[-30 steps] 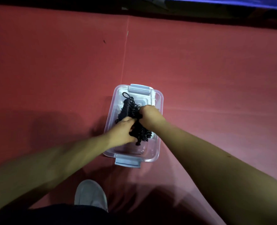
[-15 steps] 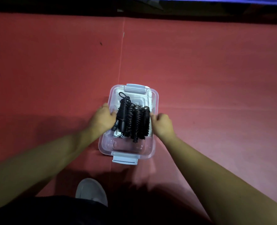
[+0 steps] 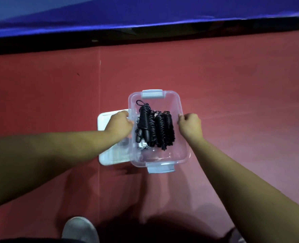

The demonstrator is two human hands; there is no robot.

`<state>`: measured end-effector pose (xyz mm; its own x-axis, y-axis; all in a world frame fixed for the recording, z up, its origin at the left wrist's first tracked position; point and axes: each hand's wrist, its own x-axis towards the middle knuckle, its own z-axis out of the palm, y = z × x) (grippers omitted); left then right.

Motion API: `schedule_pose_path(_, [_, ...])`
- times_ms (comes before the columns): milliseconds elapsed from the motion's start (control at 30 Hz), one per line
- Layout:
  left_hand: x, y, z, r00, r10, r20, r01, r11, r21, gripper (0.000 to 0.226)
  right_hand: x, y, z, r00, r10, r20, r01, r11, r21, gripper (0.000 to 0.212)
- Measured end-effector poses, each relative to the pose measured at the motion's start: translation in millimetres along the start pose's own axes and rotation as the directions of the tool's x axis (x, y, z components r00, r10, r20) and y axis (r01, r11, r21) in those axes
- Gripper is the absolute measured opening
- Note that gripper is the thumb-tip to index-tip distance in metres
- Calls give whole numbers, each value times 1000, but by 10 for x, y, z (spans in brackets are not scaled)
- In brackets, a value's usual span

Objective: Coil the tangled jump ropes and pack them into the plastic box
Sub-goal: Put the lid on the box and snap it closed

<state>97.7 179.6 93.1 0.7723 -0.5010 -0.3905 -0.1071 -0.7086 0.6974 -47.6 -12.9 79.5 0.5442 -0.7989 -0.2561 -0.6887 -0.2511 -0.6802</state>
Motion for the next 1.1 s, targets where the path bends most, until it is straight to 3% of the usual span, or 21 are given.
schedule_pose_path(100, [66,227,226,998,-57,37,58,998,-21,28,169,115,-105,998,65,-5,-65,997,-37,45])
schedule_pose_path(233, [121,170,510,989,-115,89,121,991,-61,10,320,296,-58,990,115,83,-111,992,-55,31])
schedule_pose_path(367, [117,-27,671,984,-149,100,163,975,-151,22,315,377,114,976,159,146,-150,986,-75,22])
schedule_pose_path(433, [186,-33,644,976,-155,152,187,957,-224,20,298,336,171,980,177,86,-152,959,-239,23])
schedule_pose_path(500, [306,-107,531,975,-162,154,189,964,-188,21,262,187,244,999,32,-24,-38,938,-345,40])
schedule_pose_path(600, [466,-428,221,980,-190,58,195,976,-93,12,114,-277,520,961,-275,-27,273,960,-68,45])
schedule_pose_path(667, [534,-683,-2,976,-216,2,216,976,-36,18,-26,-592,810,940,-342,22,338,935,104,42])
schedule_pose_path(733, [557,-882,-186,971,-236,-33,235,972,-21,27,-161,-819,1143,925,-361,121,339,926,167,43])
schedule_pose_path(900, [612,-1304,-347,939,-338,-54,342,937,74,39,-257,-761,1833,943,-205,261,180,977,119,45])
schedule_pose_path(1033, [659,-1669,-208,904,-427,-14,427,904,-10,80,-202,-429,2189,952,-63,298,68,998,-8,47])
schedule_pose_path(1100, [629,-1753,-133,884,-468,-9,468,883,-31,83,-204,-301,2326,951,20,309,-10,999,-33,59])
